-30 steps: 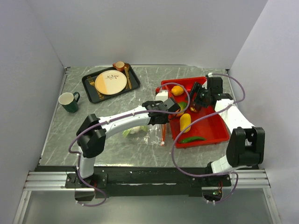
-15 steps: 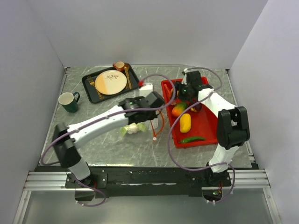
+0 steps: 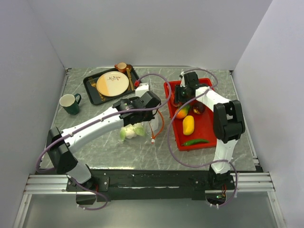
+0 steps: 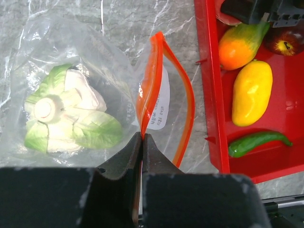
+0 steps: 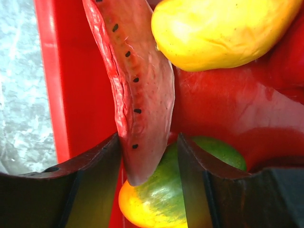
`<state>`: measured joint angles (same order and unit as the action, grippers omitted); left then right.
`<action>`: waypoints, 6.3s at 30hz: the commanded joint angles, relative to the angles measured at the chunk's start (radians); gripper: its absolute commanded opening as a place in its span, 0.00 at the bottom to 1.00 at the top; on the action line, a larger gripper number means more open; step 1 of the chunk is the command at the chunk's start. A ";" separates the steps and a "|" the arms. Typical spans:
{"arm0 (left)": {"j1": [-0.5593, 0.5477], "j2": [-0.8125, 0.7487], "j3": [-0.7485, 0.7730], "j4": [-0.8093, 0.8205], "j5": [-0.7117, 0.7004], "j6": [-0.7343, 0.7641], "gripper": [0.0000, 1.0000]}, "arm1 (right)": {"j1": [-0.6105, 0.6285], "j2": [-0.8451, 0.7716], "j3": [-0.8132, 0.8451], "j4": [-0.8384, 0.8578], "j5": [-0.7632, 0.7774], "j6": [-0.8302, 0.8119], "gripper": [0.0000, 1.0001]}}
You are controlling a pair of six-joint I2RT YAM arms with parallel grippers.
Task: Place the food in the zip-top bag and seal the zipper
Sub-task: Pick up the fake fruit from the bin, then place the fake fruit in the zipper food storage bag, then pick up the fake fruit from the bin, then place the fake fruit in the zipper food storage bag.
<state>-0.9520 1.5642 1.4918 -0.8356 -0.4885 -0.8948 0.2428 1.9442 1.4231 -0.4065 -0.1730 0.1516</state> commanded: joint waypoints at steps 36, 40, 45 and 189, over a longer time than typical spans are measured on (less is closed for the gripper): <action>0.032 -0.115 -0.059 0.124 0.044 0.033 0.13 | 0.207 -0.844 -0.473 -0.077 -0.396 0.146 0.08; 0.033 -0.099 -0.045 0.119 0.051 0.034 0.12 | 0.249 -0.812 -0.451 -0.139 -0.412 0.098 0.07; 0.033 -0.099 -0.047 0.132 0.067 0.040 0.12 | 0.299 -0.742 -0.435 -0.169 -0.379 0.085 0.07; 0.065 -0.193 -0.125 0.230 0.166 0.071 0.14 | 0.365 -0.667 -0.510 0.291 -0.269 0.370 0.31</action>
<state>-0.8894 1.3754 1.3453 -0.6476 -0.3447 -0.8295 0.5896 1.2419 0.8536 -0.1623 -0.4049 0.5476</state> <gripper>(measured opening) 0.142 0.670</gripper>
